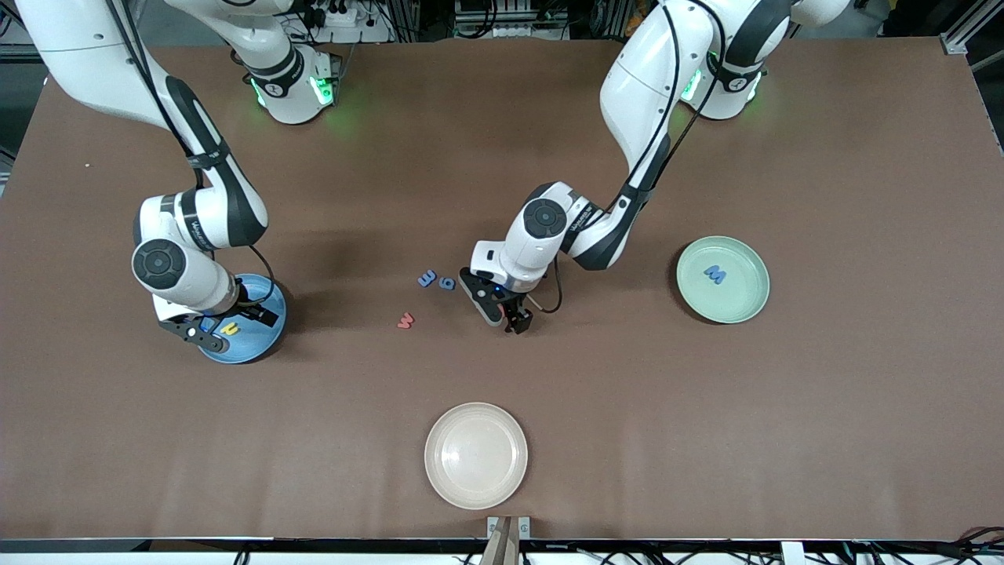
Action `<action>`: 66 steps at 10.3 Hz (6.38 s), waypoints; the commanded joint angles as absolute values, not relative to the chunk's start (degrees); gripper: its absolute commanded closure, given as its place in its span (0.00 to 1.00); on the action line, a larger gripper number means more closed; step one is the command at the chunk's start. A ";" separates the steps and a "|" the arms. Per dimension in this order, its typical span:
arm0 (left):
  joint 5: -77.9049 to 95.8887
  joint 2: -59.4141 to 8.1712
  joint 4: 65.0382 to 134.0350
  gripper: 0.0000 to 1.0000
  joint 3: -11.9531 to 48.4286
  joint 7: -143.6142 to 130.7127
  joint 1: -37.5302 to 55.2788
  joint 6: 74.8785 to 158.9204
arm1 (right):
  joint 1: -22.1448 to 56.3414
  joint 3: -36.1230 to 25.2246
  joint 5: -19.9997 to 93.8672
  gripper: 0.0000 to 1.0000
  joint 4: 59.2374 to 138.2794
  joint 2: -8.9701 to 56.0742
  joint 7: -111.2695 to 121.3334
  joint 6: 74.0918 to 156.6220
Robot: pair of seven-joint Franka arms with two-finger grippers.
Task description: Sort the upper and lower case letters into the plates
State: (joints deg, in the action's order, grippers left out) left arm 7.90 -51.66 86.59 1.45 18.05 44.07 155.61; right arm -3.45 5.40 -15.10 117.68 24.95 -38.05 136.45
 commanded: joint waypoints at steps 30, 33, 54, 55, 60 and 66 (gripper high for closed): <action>7.03 -50.63 86.04 0.68 4.57 19.77 40.87 152.23 | -3.43 5.80 -16.44 0.00 118.92 23.73 -39.29 137.11; 6.86 -48.70 86.31 0.77 4.57 20.83 39.21 147.60 | -3.25 5.80 -16.44 0.00 118.92 23.82 -39.29 137.11; 1.58 -18.11 127.88 0.91 4.13 61.35 -0.26 128.41 | 19.51 6.50 -9.76 0.00 97.03 34.54 -103.82 128.94; 1.58 -18.11 128.14 0.91 4.13 61.70 -0.96 128.41 | 19.51 8.51 -9.84 0.00 97.47 34.19 -110.06 128.94; 7.18 -19.77 126.31 0.00 4.13 62.05 -1.14 129.90 | 20.56 12.30 -5.19 0.00 106.42 30.15 -123.29 134.09; 10.20 -22.14 115.42 0.00 4.40 42.23 7.89 129.55 | 21.27 12.66 -5.19 0.00 113.46 30.76 -133.50 149.58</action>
